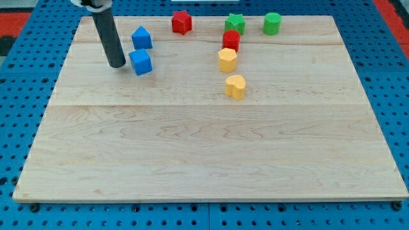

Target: Push the blue cube towards the bottom center

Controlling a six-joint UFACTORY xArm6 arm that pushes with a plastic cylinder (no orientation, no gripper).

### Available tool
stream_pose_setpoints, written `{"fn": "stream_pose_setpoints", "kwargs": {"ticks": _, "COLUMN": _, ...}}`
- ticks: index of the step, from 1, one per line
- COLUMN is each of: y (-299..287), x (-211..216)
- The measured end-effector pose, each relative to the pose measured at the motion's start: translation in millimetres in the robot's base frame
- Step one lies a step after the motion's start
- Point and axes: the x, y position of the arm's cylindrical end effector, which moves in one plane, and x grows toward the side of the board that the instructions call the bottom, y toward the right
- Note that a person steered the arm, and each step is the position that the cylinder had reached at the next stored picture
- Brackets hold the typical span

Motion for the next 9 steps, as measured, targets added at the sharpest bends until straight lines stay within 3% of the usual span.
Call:
{"fn": "stream_pose_setpoints", "kwargs": {"ticks": 1, "y": 17, "x": -24}}
{"fn": "stream_pose_setpoints", "kwargs": {"ticks": 4, "y": 115, "x": 95}}
{"fn": "stream_pose_setpoints", "kwargs": {"ticks": 5, "y": 72, "x": 54}}
{"fn": "stream_pose_setpoints", "kwargs": {"ticks": 6, "y": 125, "x": 64}}
{"fn": "stream_pose_setpoints", "kwargs": {"ticks": 7, "y": 170, "x": 115}}
{"fn": "stream_pose_setpoints", "kwargs": {"ticks": 8, "y": 198, "x": 130}}
{"fn": "stream_pose_setpoints", "kwargs": {"ticks": 9, "y": 158, "x": 133}}
